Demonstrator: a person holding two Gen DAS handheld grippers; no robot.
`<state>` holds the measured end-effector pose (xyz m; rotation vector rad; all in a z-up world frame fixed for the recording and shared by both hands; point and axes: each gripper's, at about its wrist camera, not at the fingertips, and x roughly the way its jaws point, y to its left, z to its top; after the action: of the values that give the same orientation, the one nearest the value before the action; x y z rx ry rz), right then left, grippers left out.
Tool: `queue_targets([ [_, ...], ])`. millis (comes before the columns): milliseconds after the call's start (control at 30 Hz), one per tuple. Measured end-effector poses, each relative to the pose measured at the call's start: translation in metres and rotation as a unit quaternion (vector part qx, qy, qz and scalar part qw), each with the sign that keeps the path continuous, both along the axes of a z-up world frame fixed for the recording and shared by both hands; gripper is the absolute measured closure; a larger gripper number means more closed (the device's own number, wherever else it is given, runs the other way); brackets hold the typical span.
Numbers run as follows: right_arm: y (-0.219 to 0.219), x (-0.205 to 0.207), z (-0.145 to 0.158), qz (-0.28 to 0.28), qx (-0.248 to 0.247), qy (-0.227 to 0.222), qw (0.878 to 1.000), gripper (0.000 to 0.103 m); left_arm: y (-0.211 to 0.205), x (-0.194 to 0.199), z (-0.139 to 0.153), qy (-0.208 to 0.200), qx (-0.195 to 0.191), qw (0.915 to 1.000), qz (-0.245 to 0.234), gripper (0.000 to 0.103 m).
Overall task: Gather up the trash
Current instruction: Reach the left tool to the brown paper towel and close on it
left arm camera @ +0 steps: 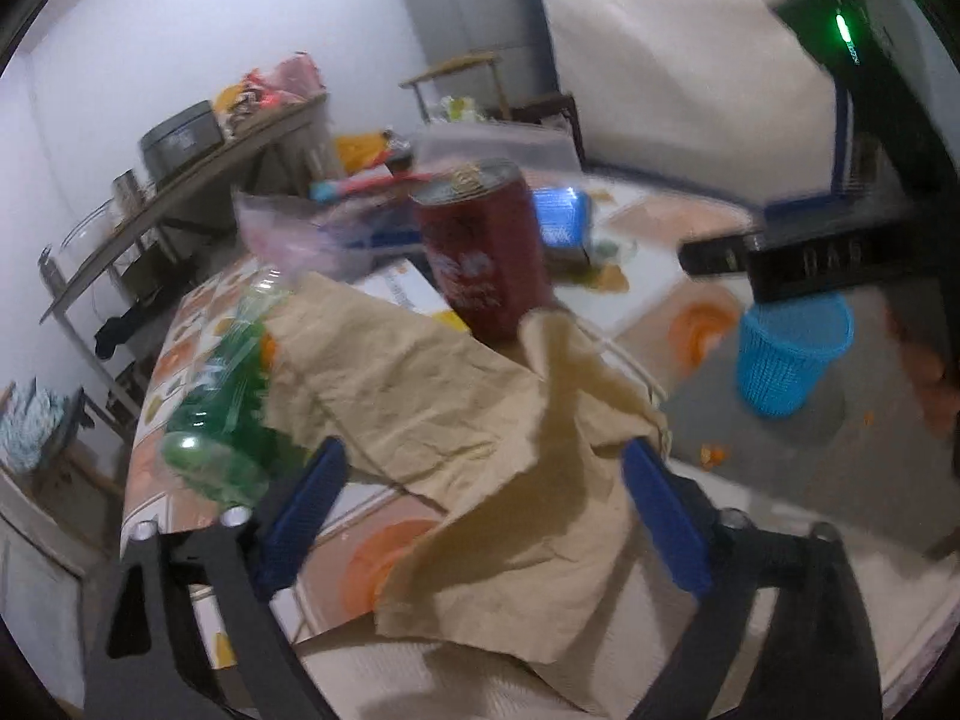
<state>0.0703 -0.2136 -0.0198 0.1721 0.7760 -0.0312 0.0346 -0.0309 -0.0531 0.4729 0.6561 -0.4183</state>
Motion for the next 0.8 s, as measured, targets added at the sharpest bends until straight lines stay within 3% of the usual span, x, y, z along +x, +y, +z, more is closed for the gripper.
queue_targets([
  [200,-0.001,0.002,-0.006,0.004,0.002,0.005,1.000,0.008,-0.014,0.014,-0.020,0.024,0.037,0.9990,-0.002,0.035],
  [300,-0.002,0.002,-0.007,0.001,0.005,0.009,1.000,0.008,-0.011,0.017,-0.021,0.049,0.016,0.9987,-0.005,0.053],
  [367,-0.004,0.003,-0.008,-0.001,0.004,0.010,1.000,0.008,-0.008,0.019,-0.018,0.057,0.000,0.9984,-0.006,0.074],
  [400,-0.004,0.003,-0.008,-0.003,0.004,0.010,1.000,0.008,-0.008,0.020,-0.017,0.059,-0.003,0.9982,-0.007,0.079],
  [433,-0.004,0.002,-0.009,-0.003,0.004,0.011,1.000,0.008,-0.008,0.020,-0.016,0.057,-0.004,0.9984,-0.006,0.094],
  [467,-0.004,0.001,-0.009,-0.003,0.004,0.012,1.000,0.008,-0.008,0.020,-0.013,0.055,-0.006,0.9985,-0.003,0.098],
  [667,0.004,-0.001,0.002,0.011,-0.007,-0.008,1.000,0.008,0.016,0.011,0.020,0.045,-0.090,0.9949,0.007,0.101],
  [800,0.008,-0.005,0.013,0.017,-0.007,-0.025,1.000,0.008,0.040,0.005,0.041,0.075,-0.198,0.9773,-0.005,0.101],
])
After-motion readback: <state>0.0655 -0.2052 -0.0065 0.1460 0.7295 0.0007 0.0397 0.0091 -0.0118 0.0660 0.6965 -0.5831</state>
